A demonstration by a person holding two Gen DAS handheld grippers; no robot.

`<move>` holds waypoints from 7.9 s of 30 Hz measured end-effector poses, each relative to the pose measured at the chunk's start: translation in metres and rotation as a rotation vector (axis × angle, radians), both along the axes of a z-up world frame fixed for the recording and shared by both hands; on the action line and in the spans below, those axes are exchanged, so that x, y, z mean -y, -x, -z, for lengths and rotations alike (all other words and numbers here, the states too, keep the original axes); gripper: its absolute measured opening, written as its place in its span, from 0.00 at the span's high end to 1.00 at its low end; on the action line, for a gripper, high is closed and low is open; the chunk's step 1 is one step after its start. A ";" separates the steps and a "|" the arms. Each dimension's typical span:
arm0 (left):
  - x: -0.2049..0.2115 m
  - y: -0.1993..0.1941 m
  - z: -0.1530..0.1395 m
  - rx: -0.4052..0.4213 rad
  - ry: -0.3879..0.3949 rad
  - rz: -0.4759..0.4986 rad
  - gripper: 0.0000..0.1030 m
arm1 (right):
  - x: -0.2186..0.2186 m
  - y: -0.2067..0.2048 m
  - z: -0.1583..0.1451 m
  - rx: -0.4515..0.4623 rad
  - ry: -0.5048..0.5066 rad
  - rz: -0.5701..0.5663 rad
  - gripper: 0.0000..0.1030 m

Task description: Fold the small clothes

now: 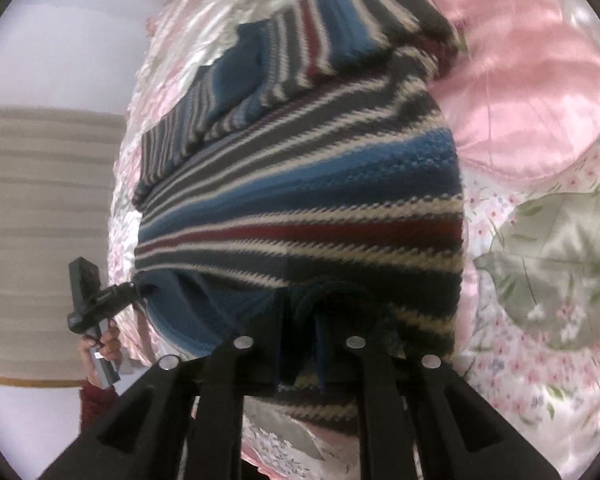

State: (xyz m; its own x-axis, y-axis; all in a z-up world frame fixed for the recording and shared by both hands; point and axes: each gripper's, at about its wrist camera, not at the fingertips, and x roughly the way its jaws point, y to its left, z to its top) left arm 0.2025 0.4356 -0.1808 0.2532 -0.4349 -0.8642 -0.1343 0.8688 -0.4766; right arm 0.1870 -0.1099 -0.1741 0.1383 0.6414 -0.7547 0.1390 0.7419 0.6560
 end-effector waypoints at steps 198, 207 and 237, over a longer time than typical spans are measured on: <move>0.070 -0.241 -0.019 0.110 -0.492 0.041 0.67 | -0.005 -0.216 -0.043 0.185 0.543 -0.112 0.69; 0.092 -0.173 -0.051 0.173 -0.408 0.061 0.53 | 0.004 -0.142 -0.059 0.151 0.551 -0.098 0.62; 0.127 -0.140 -0.015 0.157 -0.431 0.132 0.46 | -0.003 -0.136 0.001 0.071 0.552 -0.164 0.32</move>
State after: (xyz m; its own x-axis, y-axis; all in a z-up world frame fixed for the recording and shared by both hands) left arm 0.3423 0.3088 -0.1655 0.3617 -0.0824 -0.9287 0.0353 0.9966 -0.0747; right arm 0.3232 -0.1069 -0.1751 0.1331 0.1728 -0.9759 -0.0366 0.9849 0.1694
